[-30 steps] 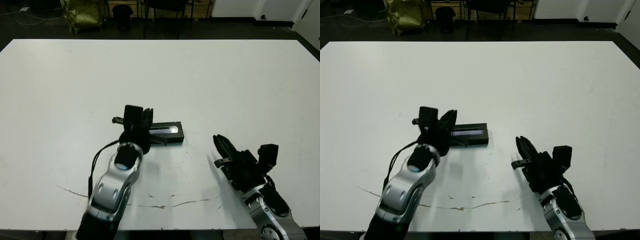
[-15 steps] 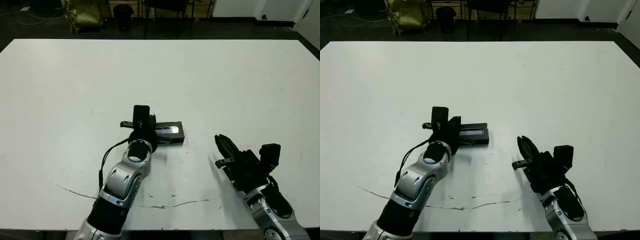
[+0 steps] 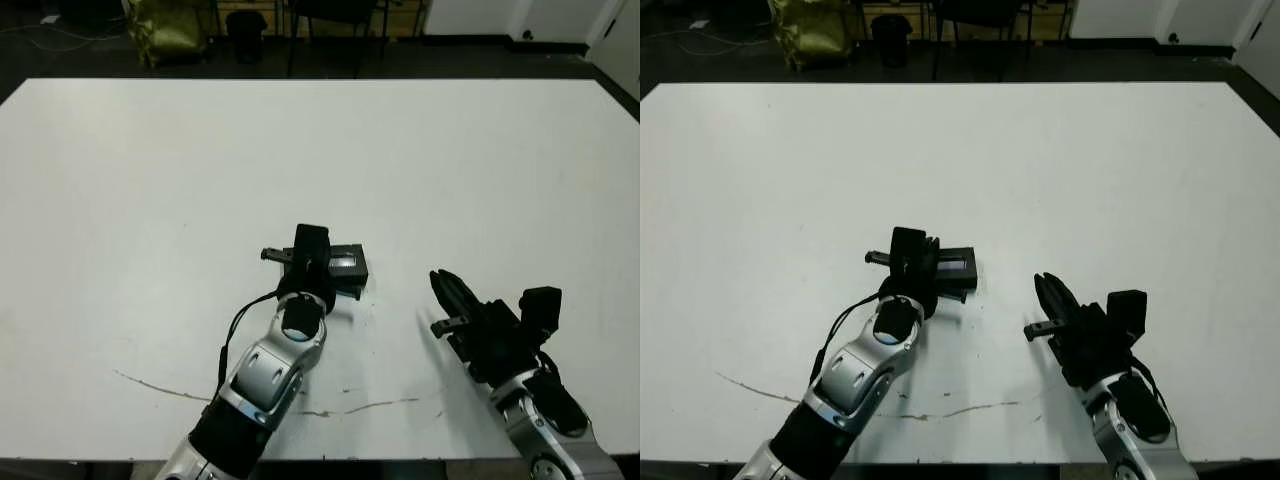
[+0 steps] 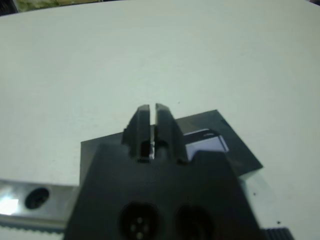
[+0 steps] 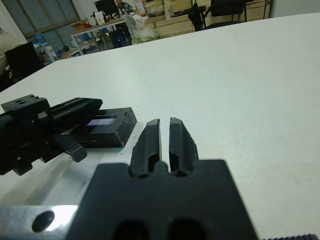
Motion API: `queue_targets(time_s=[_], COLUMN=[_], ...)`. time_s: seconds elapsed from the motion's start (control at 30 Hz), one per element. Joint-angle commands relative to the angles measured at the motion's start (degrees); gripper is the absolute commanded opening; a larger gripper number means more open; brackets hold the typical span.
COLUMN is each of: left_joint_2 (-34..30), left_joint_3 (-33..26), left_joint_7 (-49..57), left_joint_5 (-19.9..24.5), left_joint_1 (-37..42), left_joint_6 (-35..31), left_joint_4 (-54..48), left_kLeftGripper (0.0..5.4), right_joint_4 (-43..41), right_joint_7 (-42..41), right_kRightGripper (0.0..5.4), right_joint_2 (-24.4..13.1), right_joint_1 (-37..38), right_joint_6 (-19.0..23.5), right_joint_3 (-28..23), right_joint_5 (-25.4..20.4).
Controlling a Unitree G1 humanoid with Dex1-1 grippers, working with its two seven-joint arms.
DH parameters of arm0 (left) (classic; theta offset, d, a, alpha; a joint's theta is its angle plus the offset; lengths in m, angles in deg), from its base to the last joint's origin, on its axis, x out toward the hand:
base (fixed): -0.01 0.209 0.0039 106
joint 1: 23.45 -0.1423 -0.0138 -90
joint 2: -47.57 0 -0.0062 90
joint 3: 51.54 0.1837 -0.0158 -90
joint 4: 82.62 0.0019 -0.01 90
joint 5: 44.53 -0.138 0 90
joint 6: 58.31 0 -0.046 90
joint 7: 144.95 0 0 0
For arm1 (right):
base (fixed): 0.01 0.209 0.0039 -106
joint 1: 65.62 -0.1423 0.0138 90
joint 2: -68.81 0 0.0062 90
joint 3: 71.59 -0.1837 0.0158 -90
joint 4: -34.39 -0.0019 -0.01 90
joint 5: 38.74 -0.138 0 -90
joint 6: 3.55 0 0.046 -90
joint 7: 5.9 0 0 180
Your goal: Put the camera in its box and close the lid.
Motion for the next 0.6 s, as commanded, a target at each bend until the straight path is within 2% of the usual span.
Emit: queue_targets(time_s=[0.03,0.13,0.27,0.47,0.6], left_joint_2=[6.08,5.94,5.24,4.98,5.15], left_joint_3=[1.35,1.69,2.35,0.57,-3.13], left_joint_7=[-0.59,-1.4,-2.68,-0.85,-3.9], left_joint_5=[0.58,0.69,0.55,0.03,4.18], left_joint_1=[-7.06,-6.39,-6.79,-5.19,-6.34], left_joint_6=[-2.87,-3.44,-1.5,-7.47,-1.85], left_joint_4=[4.84,5.4,5.26,-0.14,-0.73], left_kLeftGripper=[0.02,0.02,0.02,0.02,0.02], right_joint_4=[0.46,0.64,0.44,1.01,1.43], right_joint_7=[0.28,-0.24,-0.17,-0.16,-1.22], right_kRightGripper=[0.0,0.0,0.0,0.0,0.0], right_joint_2=[-0.72,-0.17,-0.63,-0.38,-0.31], right_joint_1=[0.36,0.33,0.36,0.36,0.3], right_joint_6=[0.15,0.34,0.85,0.59,-0.16], right_joint_3=[0.09,-0.36,-0.27,-0.45,-0.49], right_joint_5=[1.01,-0.44,-0.14,-0.24,-0.87])
